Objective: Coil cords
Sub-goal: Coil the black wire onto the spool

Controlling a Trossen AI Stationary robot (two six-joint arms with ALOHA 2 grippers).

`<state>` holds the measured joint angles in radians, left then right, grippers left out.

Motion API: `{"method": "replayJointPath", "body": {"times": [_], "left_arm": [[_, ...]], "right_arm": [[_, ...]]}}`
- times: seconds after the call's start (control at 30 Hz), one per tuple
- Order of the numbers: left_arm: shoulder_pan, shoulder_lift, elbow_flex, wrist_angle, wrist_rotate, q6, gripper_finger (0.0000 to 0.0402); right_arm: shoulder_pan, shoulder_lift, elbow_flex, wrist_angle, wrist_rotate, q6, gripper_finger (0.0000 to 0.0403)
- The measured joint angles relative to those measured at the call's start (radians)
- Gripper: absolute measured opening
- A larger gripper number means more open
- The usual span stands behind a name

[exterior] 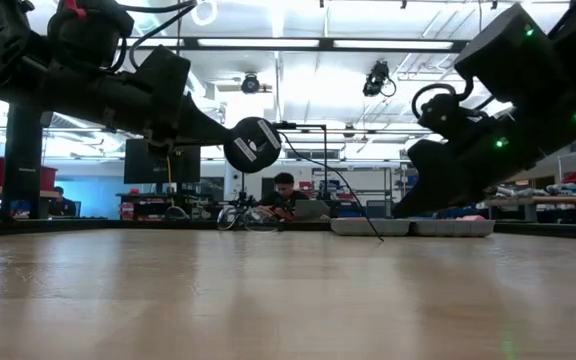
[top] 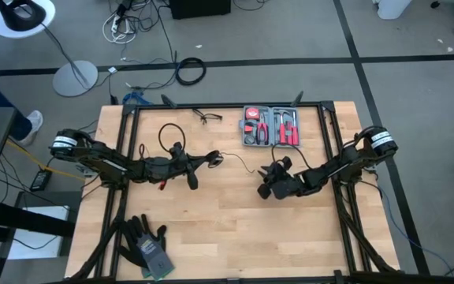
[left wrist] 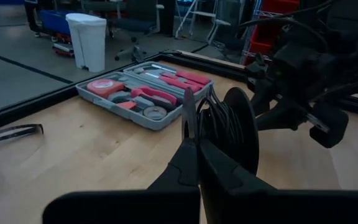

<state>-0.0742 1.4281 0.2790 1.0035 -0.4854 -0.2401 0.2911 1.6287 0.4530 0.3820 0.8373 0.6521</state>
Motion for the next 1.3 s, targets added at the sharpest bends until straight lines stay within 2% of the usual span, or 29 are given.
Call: {"method": "replayJointPath", "body": {"times": [0.53,0.7,0.93,1.3], "left_arm": [[0.0,0.0,0.0,-0.004,0.004,-0.001,0.0001],[0.0,0.0,0.0,-0.009,0.087,-0.001,0.0001],[0.0,0.001,0.001,-0.095,0.098,-0.052,0.0],[0.0,0.002,0.001,-0.06,0.094,0.066,0.0]], "right_arm": [[-0.005,0.0,0.0,0.014,-0.003,0.0,0.01],[-0.005,0.0,0.0,0.062,-0.004,0.016,0.01],[-0.005,0.0,0.0,0.107,-0.004,0.017,0.01],[-0.005,0.0,-0.001,0.113,-0.004,0.018,0.01]]}}
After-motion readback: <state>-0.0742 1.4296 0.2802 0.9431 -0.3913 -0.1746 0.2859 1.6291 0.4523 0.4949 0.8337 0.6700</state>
